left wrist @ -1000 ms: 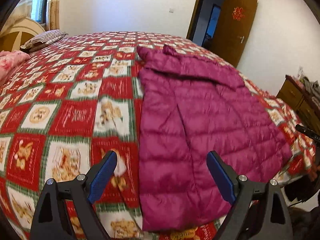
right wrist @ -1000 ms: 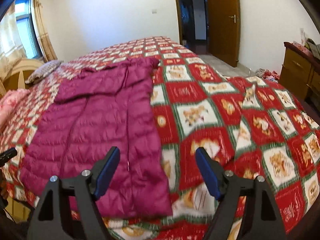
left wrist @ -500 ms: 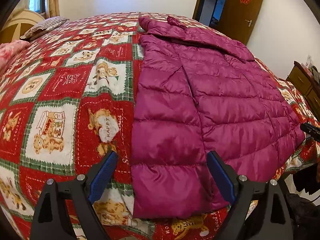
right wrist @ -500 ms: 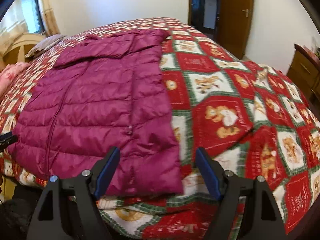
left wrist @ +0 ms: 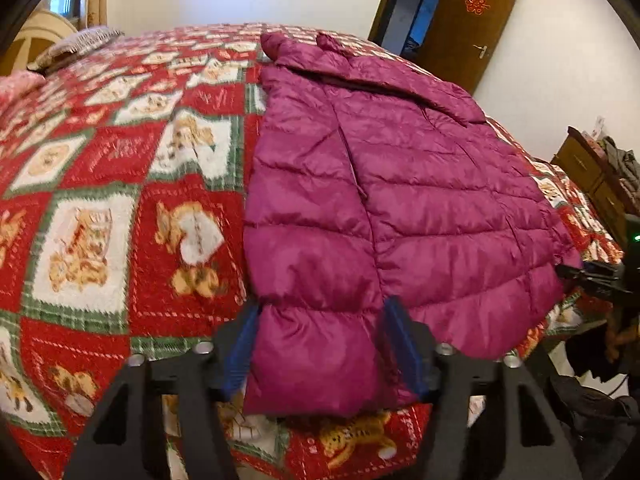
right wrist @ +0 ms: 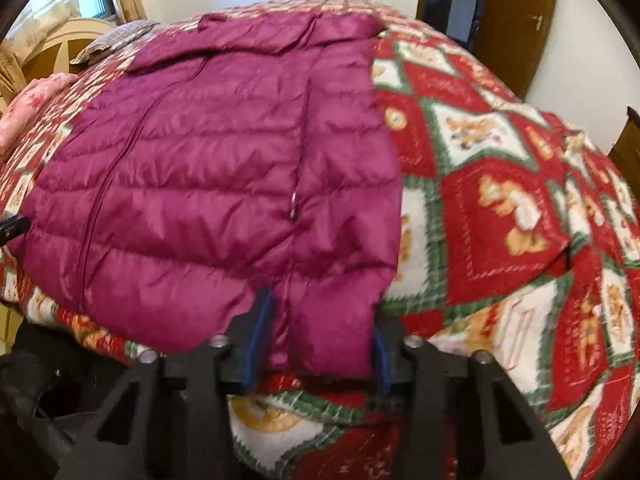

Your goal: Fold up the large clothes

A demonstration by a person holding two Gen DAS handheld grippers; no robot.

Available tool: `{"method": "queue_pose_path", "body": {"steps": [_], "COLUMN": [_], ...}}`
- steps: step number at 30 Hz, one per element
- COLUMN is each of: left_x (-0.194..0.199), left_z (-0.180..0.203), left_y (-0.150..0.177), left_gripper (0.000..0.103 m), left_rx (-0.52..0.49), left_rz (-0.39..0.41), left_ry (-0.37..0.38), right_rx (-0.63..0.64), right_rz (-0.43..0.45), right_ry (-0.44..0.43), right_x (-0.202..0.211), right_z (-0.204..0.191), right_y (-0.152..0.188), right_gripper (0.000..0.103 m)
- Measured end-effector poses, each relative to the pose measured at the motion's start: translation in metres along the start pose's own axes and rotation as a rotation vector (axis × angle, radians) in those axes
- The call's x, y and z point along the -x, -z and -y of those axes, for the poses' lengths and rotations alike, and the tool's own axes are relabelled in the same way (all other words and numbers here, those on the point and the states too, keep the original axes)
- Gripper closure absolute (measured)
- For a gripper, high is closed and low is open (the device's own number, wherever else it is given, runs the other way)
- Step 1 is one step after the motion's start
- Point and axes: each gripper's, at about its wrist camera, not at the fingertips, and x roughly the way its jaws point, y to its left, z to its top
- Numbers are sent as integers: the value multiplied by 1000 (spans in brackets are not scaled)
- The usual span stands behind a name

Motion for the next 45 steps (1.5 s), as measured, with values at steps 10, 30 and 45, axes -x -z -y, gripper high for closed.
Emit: {"method": "queue_pose_path", "body": {"steps": [10, 30, 45], "left_x": [-2, 33, 91], "left_z": [-9, -11, 14], "left_y": [-3, -4, -24], "left_gripper": [38, 95, 95], "left_rx": [61, 114, 26], "left_rz": [-25, 93, 252], "left_ry": [71, 225, 343], "right_rx": [-34, -118, -108], "right_rz": [-2, 141, 267], "right_ry": [-47, -232, -313], "right_x": [-8, 38, 84], "right_z": [1, 6, 13], "right_y": [6, -8, -14], "right_gripper": [45, 91, 91]}}
